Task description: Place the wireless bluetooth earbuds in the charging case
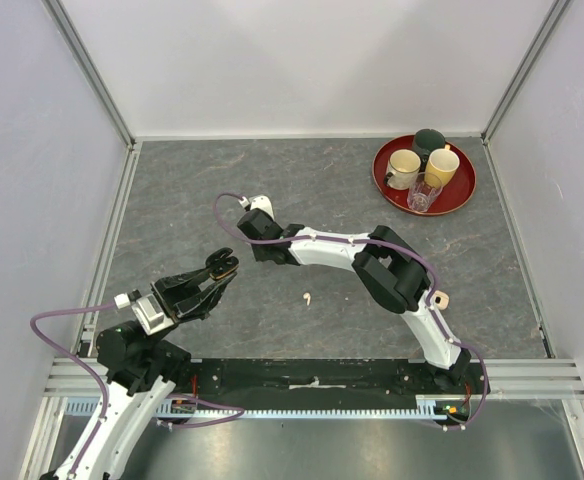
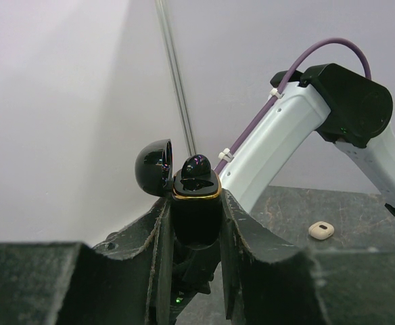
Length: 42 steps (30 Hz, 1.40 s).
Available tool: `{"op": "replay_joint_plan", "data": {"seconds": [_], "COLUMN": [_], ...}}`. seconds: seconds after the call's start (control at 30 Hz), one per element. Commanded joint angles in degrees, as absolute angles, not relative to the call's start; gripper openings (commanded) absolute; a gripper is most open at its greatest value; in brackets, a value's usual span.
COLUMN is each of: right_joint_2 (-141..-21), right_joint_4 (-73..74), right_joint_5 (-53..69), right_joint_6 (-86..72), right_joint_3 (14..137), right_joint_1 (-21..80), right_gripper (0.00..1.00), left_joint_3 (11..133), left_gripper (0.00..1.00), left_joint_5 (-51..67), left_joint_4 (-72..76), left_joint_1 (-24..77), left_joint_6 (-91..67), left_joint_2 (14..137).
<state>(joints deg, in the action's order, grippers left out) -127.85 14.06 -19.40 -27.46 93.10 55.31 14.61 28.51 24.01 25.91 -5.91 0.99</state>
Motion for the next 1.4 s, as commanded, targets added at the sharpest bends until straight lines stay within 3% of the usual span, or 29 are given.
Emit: {"op": "replay_joint_plan", "data": {"seconds": [0.0,0.13,0.27,0.5,0.7,0.9,1.07,1.37], "right_joint_2": [-129.1,-128.4,-124.8,-109.4,-89.2,-78.4,-77.3,-78.5], "right_joint_4": [18.0,17.9,16.4,-1.3,-32.9,-57.6,-71.1,-88.9], "right_joint_5": [-17.3,-16.7,-16.6,-19.9,-25.8,-30.1,-22.2,-14.2], "right_joint_6": [-27.0,-27.8,-28.6,-30.5,-33.4,-30.7,-32.7,-22.2], "right_joint_3": [93.0,92.5,90.8,74.8,50.7,37.4,34.0,35.9], "right_joint_1": [55.0,54.8,53.8,52.9,53.0,55.3,55.8,63.4], "right_gripper": [0.26,0.14,0.1,0.01,0.0,0.0,0.0,0.0], "left_joint_3": [14.6,14.6,14.4,13.4,11.2,8.4,7.2,5.6], "left_gripper": [0.02,0.02,0.02,0.02,0.02,0.02,0.02,0.02], "left_joint_5": [27.0,26.9,26.9,25.2,21.0,19.2,21.8,24.3], "left_joint_4": [25.3,25.3,25.6,27.9,30.9,36.3,40.0,43.7], "left_joint_1": [25.9,25.9,25.9,25.9,26.0,26.0,25.9,25.9], "left_joint_6": [-5.1,-5.1,-5.1,-5.6,-7.3,-8.7,-8.2,-6.8], "left_joint_2": [0.8,1.0,1.3,2.8,3.9,5.8,9.1,11.0]}}
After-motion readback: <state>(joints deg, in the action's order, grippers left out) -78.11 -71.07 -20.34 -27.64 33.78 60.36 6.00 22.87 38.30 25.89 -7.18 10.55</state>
